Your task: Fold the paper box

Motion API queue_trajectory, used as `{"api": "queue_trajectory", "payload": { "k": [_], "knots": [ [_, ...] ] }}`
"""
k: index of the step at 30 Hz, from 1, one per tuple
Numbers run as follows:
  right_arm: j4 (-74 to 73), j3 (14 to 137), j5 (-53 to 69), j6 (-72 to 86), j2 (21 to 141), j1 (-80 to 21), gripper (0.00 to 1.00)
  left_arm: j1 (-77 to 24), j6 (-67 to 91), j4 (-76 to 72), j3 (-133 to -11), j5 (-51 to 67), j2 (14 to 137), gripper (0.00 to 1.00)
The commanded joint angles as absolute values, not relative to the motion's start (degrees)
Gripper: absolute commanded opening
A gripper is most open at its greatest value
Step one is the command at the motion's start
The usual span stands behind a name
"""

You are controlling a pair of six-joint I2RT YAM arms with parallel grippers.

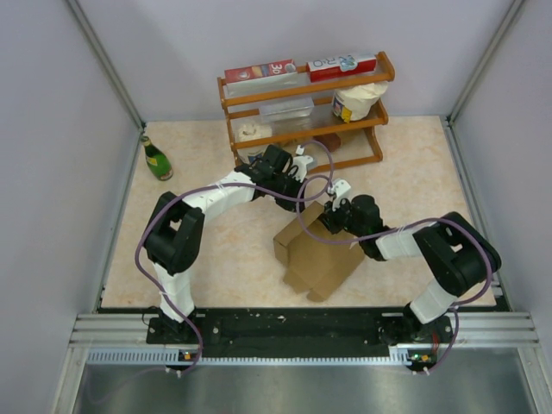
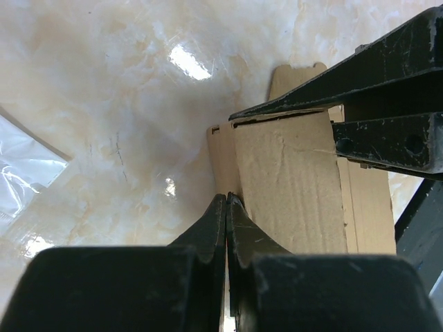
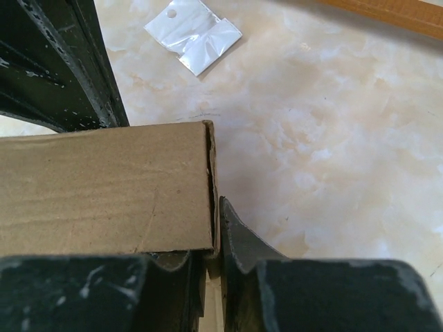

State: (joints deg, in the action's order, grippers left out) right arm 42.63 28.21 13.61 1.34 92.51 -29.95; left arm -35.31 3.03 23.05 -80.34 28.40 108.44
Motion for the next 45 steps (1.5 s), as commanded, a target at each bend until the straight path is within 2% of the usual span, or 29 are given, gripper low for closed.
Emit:
{"api": "queue_trajectory", "payload": {
  "k": [1, 9, 14, 16, 20, 24, 35, 45],
  "knots": [
    [46.8, 31.0, 13.1, 2.6, 93.3, -30.5, 0.07, -36.1, 2.8, 22.4, -80.9, 30.3, 106.2, 0.00],
    [43.8, 32.3, 10.6, 1.8, 93.0, -30.6, 0.00, -36.7, 3.1, 22.4, -80.9, 30.7, 106.3, 0.00],
    [42.5, 32.9, 10.1, 0.9, 92.4, -30.6, 0.00, -37.4, 3.2, 22.3, -80.9, 30.8, 106.2, 0.00],
    [42.3, 32.9, 11.1, 0.7, 91.9, -30.6, 0.04, -37.5, 3.3, 22.4, -80.8, 30.6, 106.3, 0.00],
    [41.8, 32.3, 12.9, 0.8, 90.5, -30.6, 0.28, -37.4, 3.3, 22.2, -80.5, 29.5, 106.2, 0.00],
    [40.6, 31.0, 13.4, 0.4, 88.2, -30.6, 0.39, -37.4, 3.3, 22.2, -80.4, 28.5, 105.8, 0.00],
    [27.5, 27.2, 12.0, 0.9, 76.9, -30.7, 0.48, -37.0, 3.2, 22.1, -80.6, 26.5, 104.9, 0.00],
    [17.1, 25.8, 7.7, 5.4, 67.3, -30.6, 0.49, -37.0, 3.3, 22.0, -80.5, 24.9, 103.7, 0.00]
  ]
}}
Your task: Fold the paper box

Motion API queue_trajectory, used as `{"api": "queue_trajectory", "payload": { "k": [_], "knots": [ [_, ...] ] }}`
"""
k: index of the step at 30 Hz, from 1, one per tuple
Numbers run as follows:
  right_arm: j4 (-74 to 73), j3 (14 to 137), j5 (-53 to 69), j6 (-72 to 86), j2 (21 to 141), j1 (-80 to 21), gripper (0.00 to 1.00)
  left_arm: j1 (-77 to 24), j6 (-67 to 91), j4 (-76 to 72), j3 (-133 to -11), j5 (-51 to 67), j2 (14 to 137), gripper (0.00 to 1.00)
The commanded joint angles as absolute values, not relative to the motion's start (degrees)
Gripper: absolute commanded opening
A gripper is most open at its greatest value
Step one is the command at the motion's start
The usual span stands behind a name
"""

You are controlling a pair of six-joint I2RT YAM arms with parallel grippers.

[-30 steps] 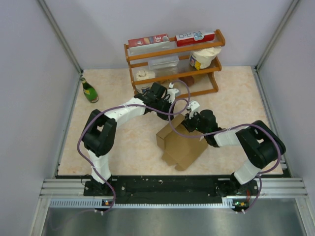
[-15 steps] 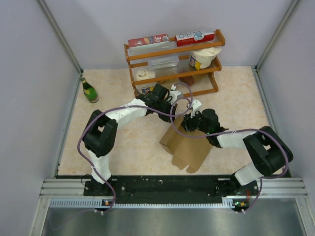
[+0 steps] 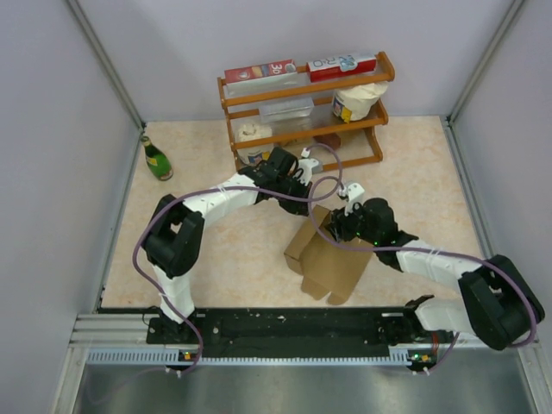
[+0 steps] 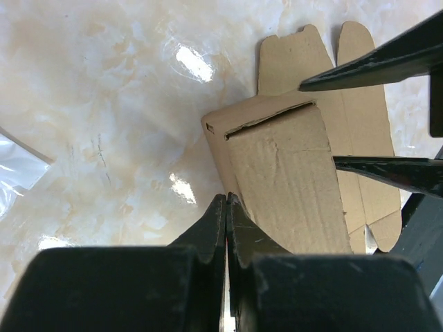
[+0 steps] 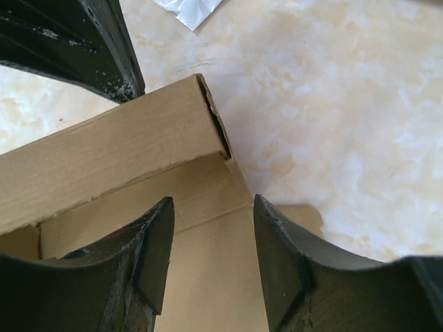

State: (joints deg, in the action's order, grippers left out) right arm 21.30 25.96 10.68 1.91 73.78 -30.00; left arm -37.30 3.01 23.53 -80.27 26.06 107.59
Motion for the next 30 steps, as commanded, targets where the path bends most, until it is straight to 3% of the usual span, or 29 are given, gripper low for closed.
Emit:
{"api": "queue_trajectory", "payload": {
  "k": [1, 9, 18, 30],
  "knots": [
    [15.4, 25.9, 6.1, 6.5, 65.8, -30.6, 0.49, -37.1, 3.3, 22.1, -80.6, 24.4, 103.4, 0.00],
    [5.0, 26.0, -7.5, 15.4, 53.7, -30.6, 0.40, -37.1, 4.4, 21.2, -81.0, 23.3, 99.1, 0.00],
    [4.0, 24.2, -10.4, 18.5, 49.4, -30.6, 0.31, -41.4, 3.3, 20.4, -79.0, 25.1, 98.1, 0.00],
    [3.7, 23.7, -11.0, 18.4, 48.1, -30.6, 0.28, -42.7, 3.7, 20.5, -77.5, 24.8, 101.7, 0.00]
  ]
}}
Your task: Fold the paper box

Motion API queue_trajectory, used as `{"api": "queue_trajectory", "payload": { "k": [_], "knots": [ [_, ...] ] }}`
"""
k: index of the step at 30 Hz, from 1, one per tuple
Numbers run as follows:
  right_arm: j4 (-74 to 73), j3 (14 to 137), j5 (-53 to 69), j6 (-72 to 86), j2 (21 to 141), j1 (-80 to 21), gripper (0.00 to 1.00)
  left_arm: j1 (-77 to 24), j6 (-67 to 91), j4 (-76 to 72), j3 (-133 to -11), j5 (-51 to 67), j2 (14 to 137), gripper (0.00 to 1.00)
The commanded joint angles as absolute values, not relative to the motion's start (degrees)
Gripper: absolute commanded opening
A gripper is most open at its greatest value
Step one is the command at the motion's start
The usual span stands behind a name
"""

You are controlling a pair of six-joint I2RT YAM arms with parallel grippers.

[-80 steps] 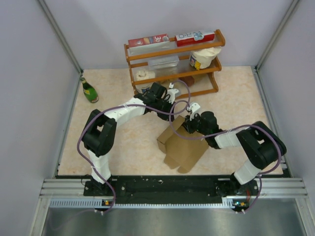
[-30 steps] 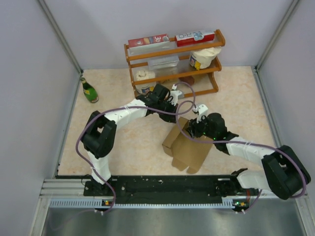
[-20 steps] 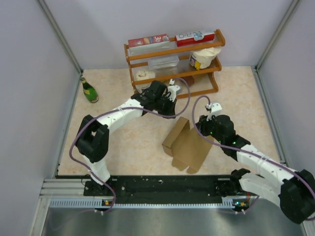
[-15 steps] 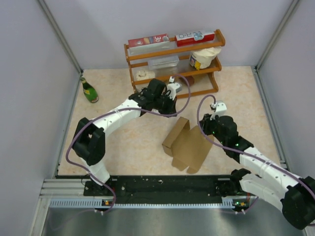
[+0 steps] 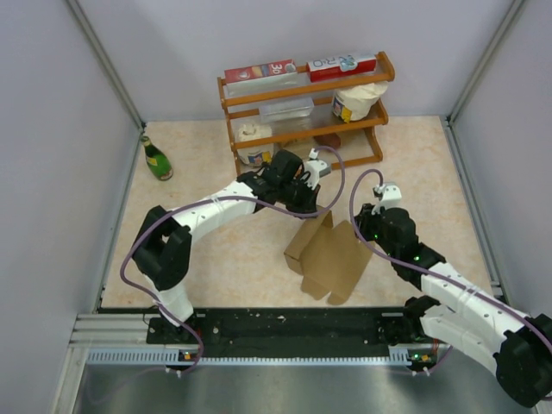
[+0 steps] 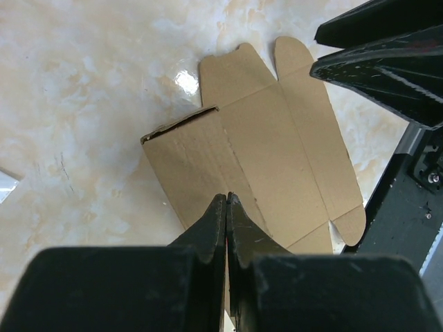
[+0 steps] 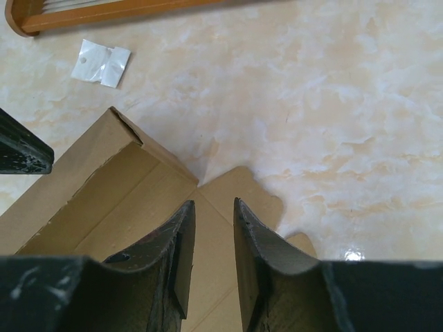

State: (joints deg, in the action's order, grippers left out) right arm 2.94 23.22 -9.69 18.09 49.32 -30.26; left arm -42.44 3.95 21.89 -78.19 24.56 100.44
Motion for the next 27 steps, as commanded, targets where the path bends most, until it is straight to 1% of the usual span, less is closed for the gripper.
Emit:
{"api": "queue_trajectory", "payload": {
  "k": [1, 21, 27],
  "knots": [
    [3.5, 23.6, -11.1, 18.3, 48.1, -30.6, 0.28, -43.0, 3.7, 20.5, -77.3, 24.9, 102.0, 0.00],
    [2.5, 24.0, -11.6, 17.8, 48.3, -30.5, 0.28, -43.9, 3.4, 19.8, -74.4, 24.3, 103.8, 0.00],
    [1.6, 24.9, -11.9, 18.0, 47.2, -30.5, 0.32, -43.9, 2.3, 21.2, -76.1, 22.2, 103.0, 0.00]
  ]
}}
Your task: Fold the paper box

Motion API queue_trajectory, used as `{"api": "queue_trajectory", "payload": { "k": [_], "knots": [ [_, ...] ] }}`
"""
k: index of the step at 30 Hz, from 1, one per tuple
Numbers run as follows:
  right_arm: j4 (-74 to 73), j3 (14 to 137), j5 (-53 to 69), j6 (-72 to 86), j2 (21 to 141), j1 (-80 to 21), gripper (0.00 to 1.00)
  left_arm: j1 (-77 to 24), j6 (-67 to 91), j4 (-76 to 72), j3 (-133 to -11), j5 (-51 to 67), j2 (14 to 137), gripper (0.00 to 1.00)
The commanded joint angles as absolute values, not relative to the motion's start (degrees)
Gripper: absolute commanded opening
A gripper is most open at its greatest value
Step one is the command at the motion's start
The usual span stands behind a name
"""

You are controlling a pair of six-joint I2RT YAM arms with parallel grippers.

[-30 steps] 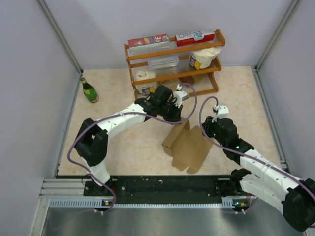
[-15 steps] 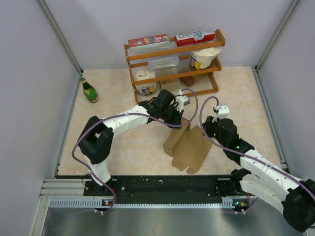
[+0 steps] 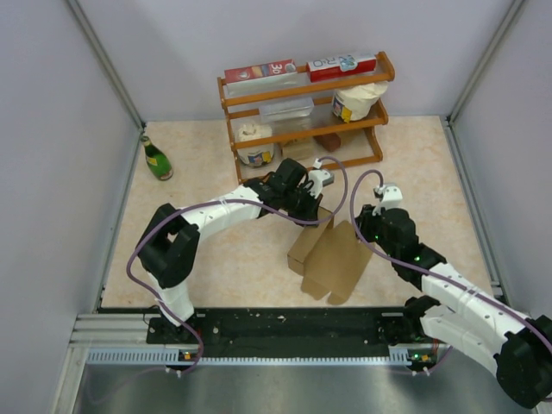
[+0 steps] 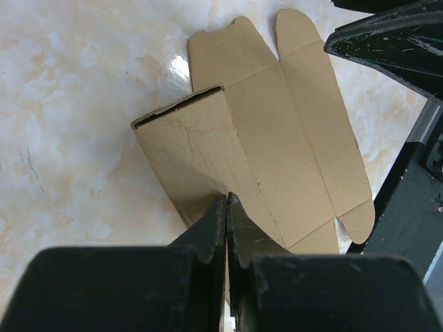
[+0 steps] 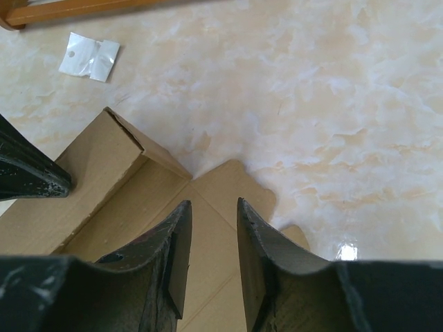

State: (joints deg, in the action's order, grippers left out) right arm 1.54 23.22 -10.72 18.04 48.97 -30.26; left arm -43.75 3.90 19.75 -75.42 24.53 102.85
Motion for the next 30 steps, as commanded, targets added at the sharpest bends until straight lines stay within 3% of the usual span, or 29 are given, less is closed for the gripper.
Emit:
{"api": "queue_trajectory", "payload": {
  "k": [1, 6, 15, 19, 26, 28, 30],
  "knots": [
    [1.2, 25.1, -12.0, 18.4, 47.0, -30.6, 0.34, -43.9, 2.0, 21.4, -76.7, 21.9, 102.8, 0.00],
    [-1.6, 26.2, -12.9, 19.7, 46.1, -30.5, 0.43, -43.9, 1.3, 23.6, -80.3, 19.8, 102.0, 0.00],
    [-4.6, 26.3, -16.6, 22.8, 44.1, -30.4, 0.50, -43.5, 0.4, 25.0, -83.5, 16.4, 99.8, 0.01],
    [-7.9, 27.3, -17.1, 26.1, 43.9, -29.5, 0.50, -43.6, 0.4, 26.1, -83.8, 14.5, 98.5, 0.11],
    [-10.3, 27.2, -14.2, 29.6, 43.9, -26.9, 0.50, -47.7, -3.7, 30.5, -84.1, 5.5, 96.8, 0.38],
    [-10.5, 27.0, -13.2, 30.6, 43.5, -25.7, 0.50, -49.3, -3.4, 31.6, -83.9, 2.9, 96.4, 0.47],
    [-10.9, 26.9, -13.1, 31.8, 43.0, -24.7, 0.50, -51.2, -3.1, 32.7, -83.8, 0.5, 96.2, 0.62]
  ]
}}
